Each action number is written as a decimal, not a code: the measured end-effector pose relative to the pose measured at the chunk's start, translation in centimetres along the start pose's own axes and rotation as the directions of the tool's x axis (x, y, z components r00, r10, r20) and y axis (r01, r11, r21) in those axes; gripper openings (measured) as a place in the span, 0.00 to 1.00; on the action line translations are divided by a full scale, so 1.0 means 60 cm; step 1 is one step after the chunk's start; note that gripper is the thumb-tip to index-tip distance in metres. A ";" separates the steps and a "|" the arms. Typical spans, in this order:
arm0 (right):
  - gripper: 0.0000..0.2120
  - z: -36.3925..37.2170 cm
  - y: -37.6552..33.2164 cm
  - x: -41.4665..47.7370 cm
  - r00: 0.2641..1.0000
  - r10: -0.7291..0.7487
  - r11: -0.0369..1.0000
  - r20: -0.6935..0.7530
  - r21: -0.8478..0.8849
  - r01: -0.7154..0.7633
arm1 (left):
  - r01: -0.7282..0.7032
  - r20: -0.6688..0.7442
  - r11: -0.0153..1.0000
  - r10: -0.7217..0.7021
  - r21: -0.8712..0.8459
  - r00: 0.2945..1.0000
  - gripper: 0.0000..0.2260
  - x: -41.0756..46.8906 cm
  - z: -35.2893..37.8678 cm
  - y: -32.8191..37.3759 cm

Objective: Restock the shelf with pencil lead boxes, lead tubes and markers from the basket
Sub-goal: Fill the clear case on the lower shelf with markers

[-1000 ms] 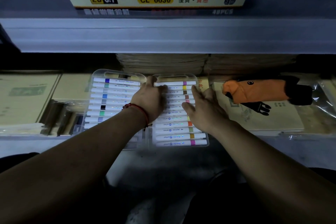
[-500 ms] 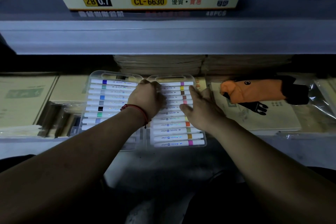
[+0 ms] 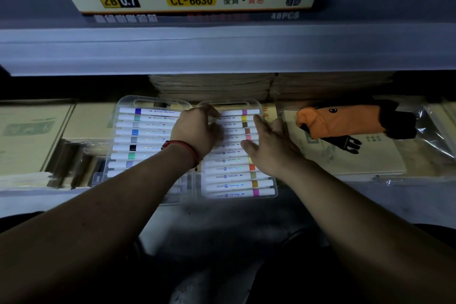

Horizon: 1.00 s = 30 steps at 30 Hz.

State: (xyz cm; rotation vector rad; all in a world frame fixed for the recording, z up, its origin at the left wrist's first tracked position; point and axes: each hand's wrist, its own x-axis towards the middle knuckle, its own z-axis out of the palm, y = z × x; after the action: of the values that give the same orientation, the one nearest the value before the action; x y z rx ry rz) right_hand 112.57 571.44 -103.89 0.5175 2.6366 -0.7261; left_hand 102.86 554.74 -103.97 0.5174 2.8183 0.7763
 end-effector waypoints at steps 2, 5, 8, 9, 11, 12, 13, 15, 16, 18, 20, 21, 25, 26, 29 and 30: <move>0.36 -0.001 -0.001 -0.001 1.000 -0.005 1.000 -0.008 -0.007 0.005 | 0.045 -0.040 0.993 -0.049 -0.108 0.998 0.09 0.004 -0.005 -0.004; 0.36 -0.003 -0.003 -0.002 1.000 -0.008 1.000 -0.015 -0.014 0.007 | 0.127 -0.046 0.956 -0.144 -0.263 0.989 0.08 0.011 -0.007 -0.015; 0.36 -0.003 -0.003 -0.003 1.000 -0.010 1.000 -0.011 -0.019 0.010 | 0.126 -0.027 0.962 -0.136 -0.243 0.990 0.09 0.013 -0.007 -0.020; 0.36 -0.004 -0.002 -0.004 1.000 -0.011 1.000 -0.012 -0.019 0.011 | 0.114 -0.020 0.966 -0.122 -0.232 0.992 0.09 0.015 -0.007 -0.021; 0.36 -0.005 -0.003 -0.004 1.000 -0.012 1.000 -0.012 -0.017 0.011 | 0.094 -0.008 0.971 -0.098 -0.220 0.995 0.10 0.020 -0.006 -0.027; 0.36 -0.005 -0.003 -0.004 1.000 -0.010 1.000 -0.011 -0.015 0.010 | 0.084 -0.005 0.974 -0.087 -0.210 0.996 0.10 0.021 -0.005 -0.030; 0.36 -0.005 -0.003 -0.004 1.000 -0.010 1.000 -0.010 -0.012 0.010 | 0.075 -0.004 0.978 -0.077 -0.194 0.997 0.11 0.022 -0.005 -0.031; 0.36 -0.005 -0.003 -0.005 1.000 -0.013 1.000 -0.012 -0.007 0.012 | 0.051 -0.009 0.984 -0.053 -0.171 0.999 0.11 0.022 -0.006 -0.033; 0.36 -0.005 -0.004 -0.005 1.000 -0.014 1.000 -0.013 -0.006 0.014 | 0.035 -0.012 0.987 -0.037 -0.155 0.999 0.11 0.023 -0.006 -0.033; 0.36 -0.005 -0.004 -0.006 1.000 -0.017 1.000 -0.016 -0.007 0.016 | -0.003 -0.012 0.993 0.002 -0.118 1.000 0.11 0.023 -0.006 -0.034; 0.36 -0.005 -0.004 -0.006 1.000 -0.021 1.000 -0.022 -0.005 0.021 | -0.022 -0.011 0.995 0.022 -0.098 1.000 0.11 0.020 -0.008 -0.033; 0.36 -0.005 -0.004 -0.006 0.999 -0.022 1.000 -0.024 -0.006 0.022 | -0.017 -0.015 0.995 0.015 -0.101 1.000 0.11 0.019 -0.010 -0.032; 0.36 -0.002 -0.003 -0.004 1.000 -0.019 1.000 -0.021 -0.013 0.019 | 0.062 -0.027 0.993 -0.065 -0.096 0.998 0.16 0.022 -0.012 -0.015; 0.36 -0.002 -0.001 -0.003 1.000 -0.019 1.000 -0.019 -0.016 0.019 | 0.085 -0.008 0.992 -0.086 -0.090 0.996 0.19 0.025 -0.010 -0.008; 0.36 0.001 0.002 0.000 1.000 -0.015 1.000 -0.001 -0.010 0.015 | 0.131 0.073 0.990 -0.126 -0.058 0.989 0.22 0.028 -0.008 0.011; 0.36 0.002 0.002 0.001 1.000 -0.013 1.000 0.002 -0.008 0.013 | 0.142 0.093 0.987 -0.134 -0.080 0.987 0.21 0.030 -0.008 0.012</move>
State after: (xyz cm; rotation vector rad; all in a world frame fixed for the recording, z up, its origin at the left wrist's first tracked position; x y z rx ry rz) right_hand 112.59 571.53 -104.06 0.4978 2.6425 -0.7187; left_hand 101.29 555.79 -103.33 0.3300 2.6925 0.8217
